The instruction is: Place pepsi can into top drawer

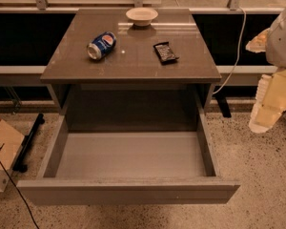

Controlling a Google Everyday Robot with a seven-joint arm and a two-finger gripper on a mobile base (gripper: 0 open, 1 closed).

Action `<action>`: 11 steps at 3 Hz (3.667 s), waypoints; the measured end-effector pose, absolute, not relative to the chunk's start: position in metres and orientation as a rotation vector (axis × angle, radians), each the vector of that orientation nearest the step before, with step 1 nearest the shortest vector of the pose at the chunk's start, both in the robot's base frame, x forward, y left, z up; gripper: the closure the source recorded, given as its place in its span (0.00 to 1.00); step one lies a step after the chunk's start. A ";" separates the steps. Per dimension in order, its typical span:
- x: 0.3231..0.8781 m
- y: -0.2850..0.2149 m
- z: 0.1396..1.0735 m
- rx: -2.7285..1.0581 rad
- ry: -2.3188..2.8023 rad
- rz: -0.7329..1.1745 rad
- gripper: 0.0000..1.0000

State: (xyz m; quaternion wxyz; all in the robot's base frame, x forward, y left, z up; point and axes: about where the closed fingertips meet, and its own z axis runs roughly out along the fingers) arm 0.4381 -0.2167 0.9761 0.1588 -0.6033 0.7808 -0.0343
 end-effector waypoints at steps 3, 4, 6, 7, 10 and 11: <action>0.472 -0.202 0.987 -1.432 2.197 -0.029 0.00; 0.506 -0.178 0.994 -1.325 2.111 0.058 0.00; 0.568 -0.120 0.988 -1.300 1.977 0.248 0.00; 0.605 -0.086 0.976 -1.308 1.924 0.338 0.00; 0.645 -0.054 0.962 -1.273 1.890 0.367 0.00; 0.672 -0.034 0.953 -1.216 1.849 0.356 0.00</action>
Offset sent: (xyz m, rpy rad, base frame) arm 0.0330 0.0048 0.0146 0.1714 -0.1333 -0.2092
